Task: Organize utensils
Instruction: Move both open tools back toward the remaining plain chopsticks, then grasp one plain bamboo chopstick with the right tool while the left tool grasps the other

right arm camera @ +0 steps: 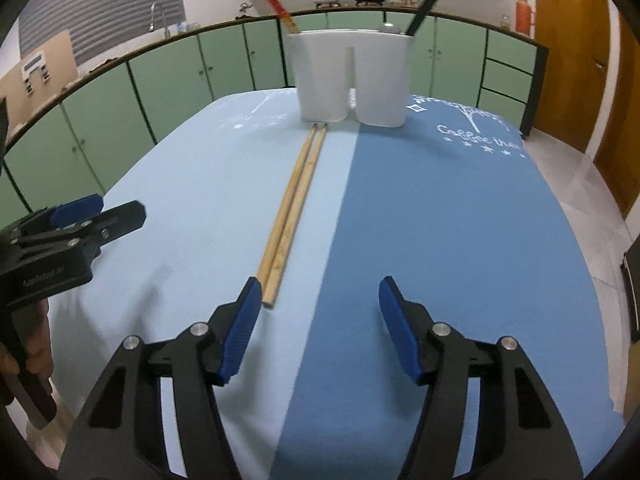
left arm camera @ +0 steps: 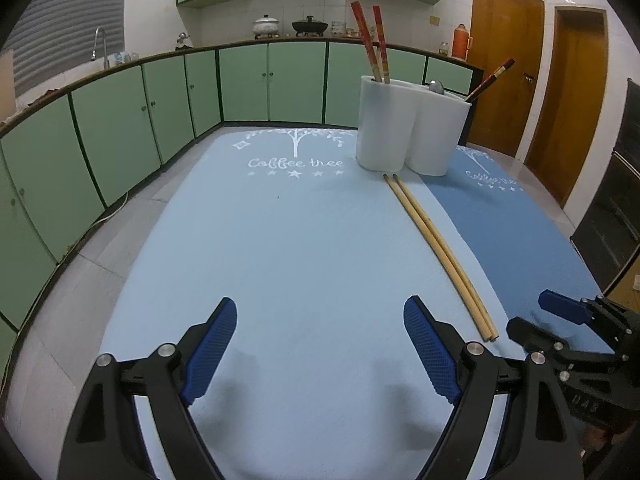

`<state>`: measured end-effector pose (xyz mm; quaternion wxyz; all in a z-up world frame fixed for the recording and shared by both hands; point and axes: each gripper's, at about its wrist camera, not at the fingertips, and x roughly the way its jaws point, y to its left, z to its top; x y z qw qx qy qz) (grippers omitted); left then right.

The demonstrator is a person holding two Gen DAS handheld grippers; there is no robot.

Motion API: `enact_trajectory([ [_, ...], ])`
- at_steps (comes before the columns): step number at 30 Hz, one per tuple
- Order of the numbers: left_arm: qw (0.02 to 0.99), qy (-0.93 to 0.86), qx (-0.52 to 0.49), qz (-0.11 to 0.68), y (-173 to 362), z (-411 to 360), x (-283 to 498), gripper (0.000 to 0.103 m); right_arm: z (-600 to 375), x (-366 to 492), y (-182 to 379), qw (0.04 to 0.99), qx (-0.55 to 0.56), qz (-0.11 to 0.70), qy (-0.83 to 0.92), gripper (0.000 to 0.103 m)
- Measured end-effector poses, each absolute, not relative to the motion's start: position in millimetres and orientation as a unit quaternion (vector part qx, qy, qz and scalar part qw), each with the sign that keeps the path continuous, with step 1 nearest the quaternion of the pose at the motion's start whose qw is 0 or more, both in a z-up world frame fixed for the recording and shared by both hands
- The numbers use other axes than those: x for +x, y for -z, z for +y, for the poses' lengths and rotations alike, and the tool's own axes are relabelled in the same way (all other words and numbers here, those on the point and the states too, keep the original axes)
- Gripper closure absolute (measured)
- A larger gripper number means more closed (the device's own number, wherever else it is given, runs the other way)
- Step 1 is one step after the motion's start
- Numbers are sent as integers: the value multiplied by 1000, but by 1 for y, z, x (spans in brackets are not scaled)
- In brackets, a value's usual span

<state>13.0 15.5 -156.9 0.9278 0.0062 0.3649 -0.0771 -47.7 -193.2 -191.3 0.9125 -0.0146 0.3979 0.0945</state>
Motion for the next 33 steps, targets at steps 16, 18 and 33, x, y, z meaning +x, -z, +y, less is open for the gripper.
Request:
enact_trajectory([
  [16,927,82,0,367,158,11,18,19,-205,-40,198,910,-27,410,-64,53],
  [18,926,82,0,368,158,12,19,19,-210,-39,197,909,-16,410,-68,53],
  [33,925,82,2,372,159,9,20,18,-182,-34,203,907,-35,406,-104,79],
])
